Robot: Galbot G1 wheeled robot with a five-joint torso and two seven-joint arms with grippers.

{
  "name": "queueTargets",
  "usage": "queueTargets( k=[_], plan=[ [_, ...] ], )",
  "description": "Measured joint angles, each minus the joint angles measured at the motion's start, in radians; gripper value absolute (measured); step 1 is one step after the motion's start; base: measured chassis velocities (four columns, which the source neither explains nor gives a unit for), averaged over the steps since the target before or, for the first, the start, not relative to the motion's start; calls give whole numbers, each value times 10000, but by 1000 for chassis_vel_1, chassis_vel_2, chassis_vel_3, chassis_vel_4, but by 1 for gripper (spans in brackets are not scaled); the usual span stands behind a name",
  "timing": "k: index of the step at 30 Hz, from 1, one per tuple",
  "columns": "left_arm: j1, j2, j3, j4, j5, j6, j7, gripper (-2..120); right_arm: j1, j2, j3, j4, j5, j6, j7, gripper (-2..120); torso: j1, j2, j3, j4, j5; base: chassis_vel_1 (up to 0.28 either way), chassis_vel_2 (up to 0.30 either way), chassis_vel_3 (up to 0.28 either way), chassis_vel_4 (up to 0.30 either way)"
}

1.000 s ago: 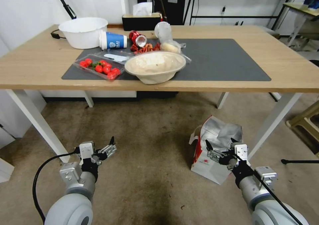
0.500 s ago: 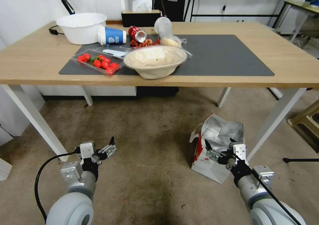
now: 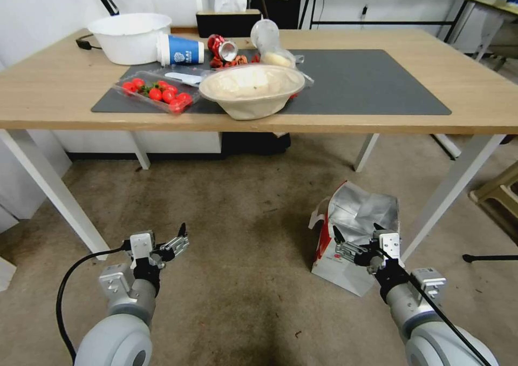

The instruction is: Pick up the food delivery bag from the floor and place it on the table.

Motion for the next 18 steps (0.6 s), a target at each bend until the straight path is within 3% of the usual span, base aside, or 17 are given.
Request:
queueTargets(
  k=[18],
  plan=[
    [-94, -27, 41, 121, 34, -9, 17, 100, 47, -52, 12, -45, 30, 1, -10, 100, -154, -636, -478, 0, 0, 0, 0, 0, 0]
  ],
)
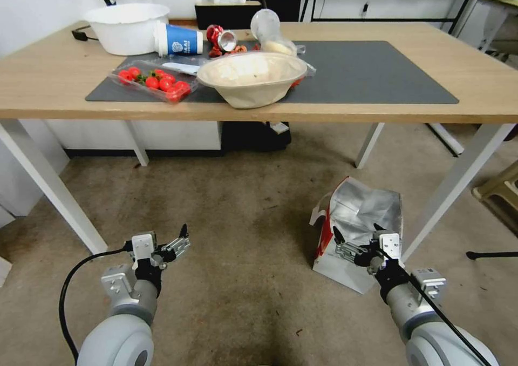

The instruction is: Pick up the food delivery bag from the floor and place it on the table.

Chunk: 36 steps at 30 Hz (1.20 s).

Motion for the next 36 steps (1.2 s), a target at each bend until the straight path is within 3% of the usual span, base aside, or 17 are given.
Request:
queueTargets(
  k=[36],
  plan=[
    [-99, 28, 41, 166, -59, 0, 15, 100, -39, 43, -7, -122, -45, -51, -18, 100, -185, -1473, -1252, -1, 0, 0, 0, 0, 0]
  ],
)
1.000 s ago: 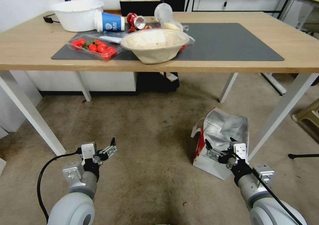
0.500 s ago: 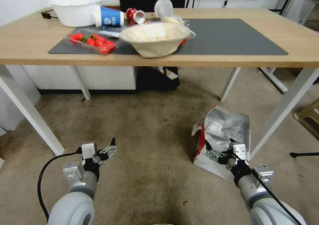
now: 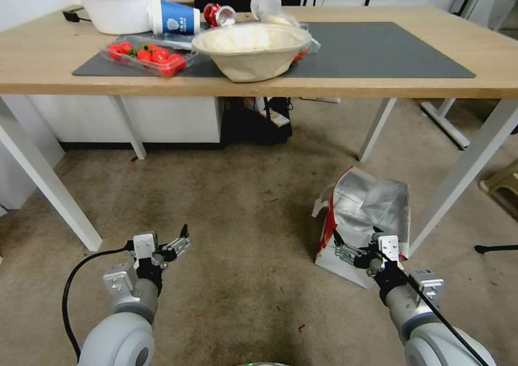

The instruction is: Pick up the food delivery bag from the floor and place it on the table.

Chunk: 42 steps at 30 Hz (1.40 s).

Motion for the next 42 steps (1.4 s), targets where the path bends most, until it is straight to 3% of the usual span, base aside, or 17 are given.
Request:
queueTargets(
  k=[14, 19, 26, 31, 33, 38, 40, 41, 42],
  plan=[
    [-51, 8, -1, 99, -5, -33, 2, 100, 23, 11, 5, -67, -11, -28, -20, 100, -25, -78, 0, 0, 0, 0, 0, 0, 0],
    [-53, 11, -27, 223, -13, -389, 169, 100, 57, 1, 12, -163, -20, -30, -29, 100, -22, -50, 0, 0, 0, 0, 0, 0, 0],
    [-41, 55, -83, 235, -14, -561, 229, 100, 455, -386, 236, -180, 387, -26, 134, 100, -17, -29, 0, 0, 0, 0, 0, 0, 0],
    [-17, 85, -92, 234, -19, -587, 234, 100, 1054, -1246, 772, -592, 915, -34, 346, 100, -14, -16, 0, 1, 1, 0, 0, 0, 0],
    [-2, 91, -92, 231, -19, -590, 234, 100, 1446, -1906, 1071, -1184, 1129, 0, 440, 100, -12, -9, 0, 1, 2, 0, 0, 0, 0],
    [23, 102, -89, 227, -19, -592, 234, 100, 1980, -2667, 1237, -2098, 1463, 127, 569, 100, -11, -2, 0, 1, 1, 0, 0, 0, 0],
    [33, 105, -88, 229, -19, -593, 234, 100, 2312, -2966, 1210, -2607, 1592, 248, 617, 100, -11, 0, 0, 1, 3, 0, 0, 0, 0],
    [35, 93, -86, 238, -19, -596, 231, 100, 3298, -3451, 869, -3786, 1896, 311, 825, 100, -9, 7, 0, 1, 1, 0, 0, 0, 0],
    [37, 85, -87, 248, -18, -601, 227, 100, 3682, -3530, 721, -4222, 1902, 270, 901, 100, -9, 8, 0, 2, 0, 0, 0, 0, 0]
  ],
)
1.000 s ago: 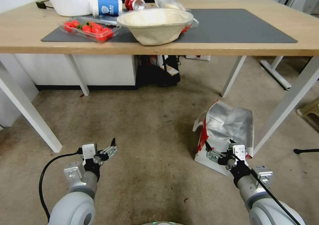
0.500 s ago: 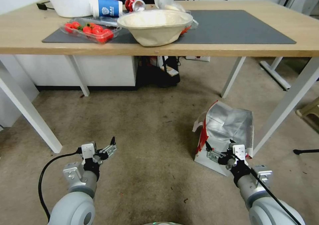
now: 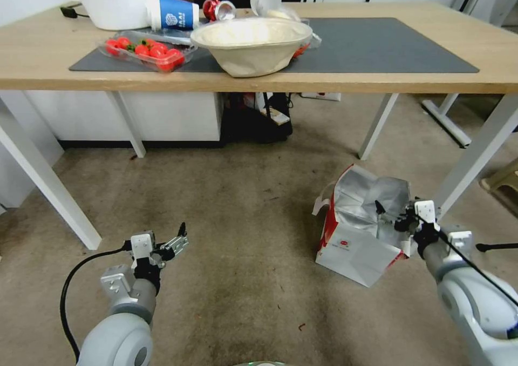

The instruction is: Pick up the food delivery bag from the floor and place it on the table.

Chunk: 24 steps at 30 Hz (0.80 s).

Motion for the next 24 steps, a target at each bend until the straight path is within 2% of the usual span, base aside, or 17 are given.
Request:
queueTargets(
  k=[9, 24],
  plan=[
    [35, -69, -49, 71, 28, -73, -12, 100, 1668, -24, -621, -1974, -83, -390, 653, 100, 2, 8, 0, -1, 2, 0, 0, 0, 0],
    [276, -111, -195, -81, 93, -130, -19, 100, 3013, 55, -1436, -3363, 50, -790, 1230, 100, 2, 15, 0, -2, 0, 0, 0, 0, 0]
  ],
)
